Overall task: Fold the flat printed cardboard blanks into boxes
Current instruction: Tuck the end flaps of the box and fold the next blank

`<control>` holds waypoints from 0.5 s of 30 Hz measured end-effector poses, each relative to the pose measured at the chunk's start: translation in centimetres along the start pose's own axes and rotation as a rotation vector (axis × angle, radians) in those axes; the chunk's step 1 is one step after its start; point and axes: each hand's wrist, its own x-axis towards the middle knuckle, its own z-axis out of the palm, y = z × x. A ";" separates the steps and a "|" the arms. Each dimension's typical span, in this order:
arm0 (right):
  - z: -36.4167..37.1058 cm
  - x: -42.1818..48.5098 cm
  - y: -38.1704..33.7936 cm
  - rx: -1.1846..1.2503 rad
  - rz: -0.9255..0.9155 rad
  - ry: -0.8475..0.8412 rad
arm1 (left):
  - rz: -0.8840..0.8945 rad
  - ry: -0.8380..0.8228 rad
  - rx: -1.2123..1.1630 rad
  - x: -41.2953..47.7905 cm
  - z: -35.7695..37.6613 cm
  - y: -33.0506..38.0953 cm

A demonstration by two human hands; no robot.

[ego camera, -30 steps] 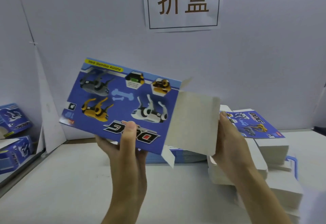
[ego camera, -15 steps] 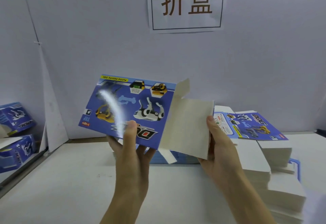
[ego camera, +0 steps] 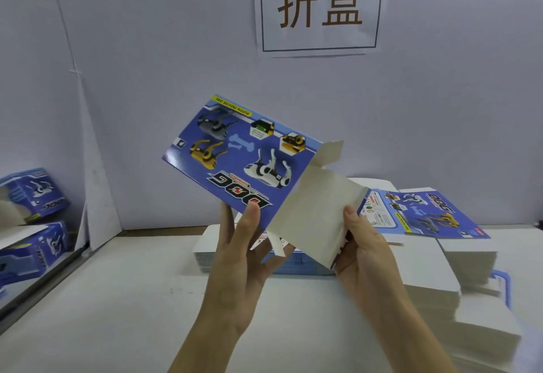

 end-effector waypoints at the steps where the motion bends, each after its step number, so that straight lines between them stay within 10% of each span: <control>1: -0.1 0.1 0.1 -0.031 0.021 -0.005 | 0.010 0.030 0.041 0.1 -0.1 0.2; 7: -0.7 -0.2 1.0 -0.651 0.530 -0.124 | 0.006 0.118 0.563 -0.1 -3.4 5.5; 15: -0.8 -0.3 3.8 -1.031 0.453 -0.135 | 0.014 0.519 0.751 -1.8 -12.2 14.3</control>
